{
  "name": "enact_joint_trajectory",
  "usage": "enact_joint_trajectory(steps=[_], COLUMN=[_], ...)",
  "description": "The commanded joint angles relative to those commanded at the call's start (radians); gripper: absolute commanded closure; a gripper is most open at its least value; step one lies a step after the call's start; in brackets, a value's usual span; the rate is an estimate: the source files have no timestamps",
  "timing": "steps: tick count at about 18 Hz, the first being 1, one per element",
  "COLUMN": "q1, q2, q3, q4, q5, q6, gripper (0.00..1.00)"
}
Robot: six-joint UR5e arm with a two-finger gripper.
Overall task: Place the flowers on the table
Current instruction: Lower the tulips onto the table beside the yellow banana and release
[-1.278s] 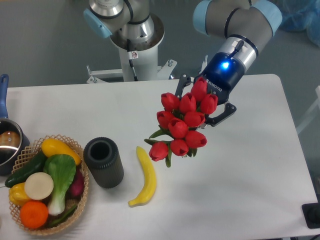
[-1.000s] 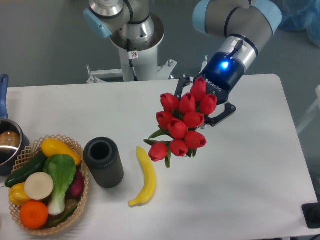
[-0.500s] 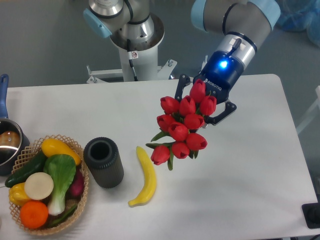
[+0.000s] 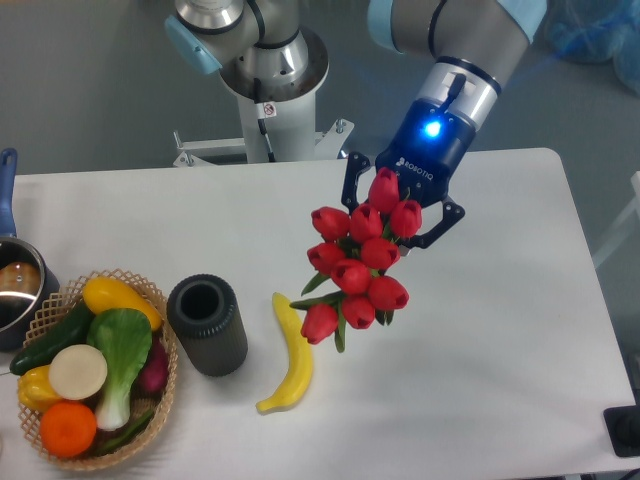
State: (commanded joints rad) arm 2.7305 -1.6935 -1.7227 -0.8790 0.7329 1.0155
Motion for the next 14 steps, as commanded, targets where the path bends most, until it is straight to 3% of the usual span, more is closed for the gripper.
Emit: enact_joint_trajectory(steps=[2,5,11,14], q1=[-0.002,-0.005,0.003,-0.003], q2=[0.018,0.044,0.032,0.005], q3=[-0.002,-0.003,-0.008,-0.012], q4=[-0.018,-0.101,-0.273,-0.302], q5=[0.069,0.233,0.341,0.471], q6=[-0.005,-0.005,-0.005,-0.005], gripper=[0.51,0.51,0.51,0.51])
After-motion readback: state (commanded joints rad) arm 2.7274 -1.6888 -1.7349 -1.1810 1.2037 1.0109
